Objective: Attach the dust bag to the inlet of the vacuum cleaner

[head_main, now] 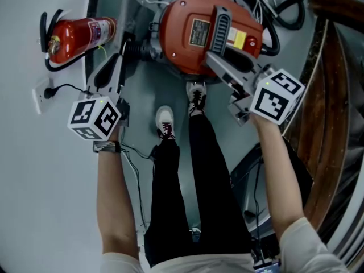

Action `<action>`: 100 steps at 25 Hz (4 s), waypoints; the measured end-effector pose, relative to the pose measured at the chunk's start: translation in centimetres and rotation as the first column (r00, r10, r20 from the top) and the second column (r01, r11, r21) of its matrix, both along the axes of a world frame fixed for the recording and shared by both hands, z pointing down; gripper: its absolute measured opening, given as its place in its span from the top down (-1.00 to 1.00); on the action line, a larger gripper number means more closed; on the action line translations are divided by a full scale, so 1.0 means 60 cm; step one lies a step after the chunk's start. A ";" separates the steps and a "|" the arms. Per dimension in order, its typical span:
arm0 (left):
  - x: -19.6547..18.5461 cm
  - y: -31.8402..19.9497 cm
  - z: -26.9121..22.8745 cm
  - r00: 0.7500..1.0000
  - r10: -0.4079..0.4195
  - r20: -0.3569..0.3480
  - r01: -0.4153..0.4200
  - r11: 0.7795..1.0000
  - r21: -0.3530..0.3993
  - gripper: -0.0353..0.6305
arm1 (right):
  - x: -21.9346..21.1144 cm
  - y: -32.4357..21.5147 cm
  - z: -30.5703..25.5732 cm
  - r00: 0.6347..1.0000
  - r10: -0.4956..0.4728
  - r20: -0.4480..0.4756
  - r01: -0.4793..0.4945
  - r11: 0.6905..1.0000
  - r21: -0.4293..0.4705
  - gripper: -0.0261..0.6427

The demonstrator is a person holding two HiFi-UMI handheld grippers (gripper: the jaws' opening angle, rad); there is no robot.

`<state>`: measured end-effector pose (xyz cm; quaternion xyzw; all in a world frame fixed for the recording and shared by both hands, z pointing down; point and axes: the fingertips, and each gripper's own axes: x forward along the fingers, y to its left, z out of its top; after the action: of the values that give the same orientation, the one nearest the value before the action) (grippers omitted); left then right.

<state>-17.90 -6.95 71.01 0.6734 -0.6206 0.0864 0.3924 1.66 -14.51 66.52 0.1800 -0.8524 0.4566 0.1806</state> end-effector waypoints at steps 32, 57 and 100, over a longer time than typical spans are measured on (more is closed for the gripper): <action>0.003 -0.003 0.012 0.993 -0.058 -0.102 0.045 0.991 -0.130 0.81 | 0.000 0.001 0.000 1.000 0.003 -0.006 -0.003 1.000 0.009 0.42; 0.018 0.000 0.013 0.979 -0.083 -0.187 0.045 0.979 -0.198 0.79 | 0.001 0.001 0.000 1.000 0.010 -0.014 -0.009 0.999 0.032 0.42; 0.049 0.032 0.006 0.988 0.120 0.095 -0.105 0.984 -0.145 0.57 | -0.002 0.002 -0.001 1.000 0.000 -0.021 0.001 0.999 0.042 0.42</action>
<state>-14.94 -5.06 71.34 0.6727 -0.5935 0.1866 0.4004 1.53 -14.38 66.47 0.1882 -0.8600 0.4365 0.1858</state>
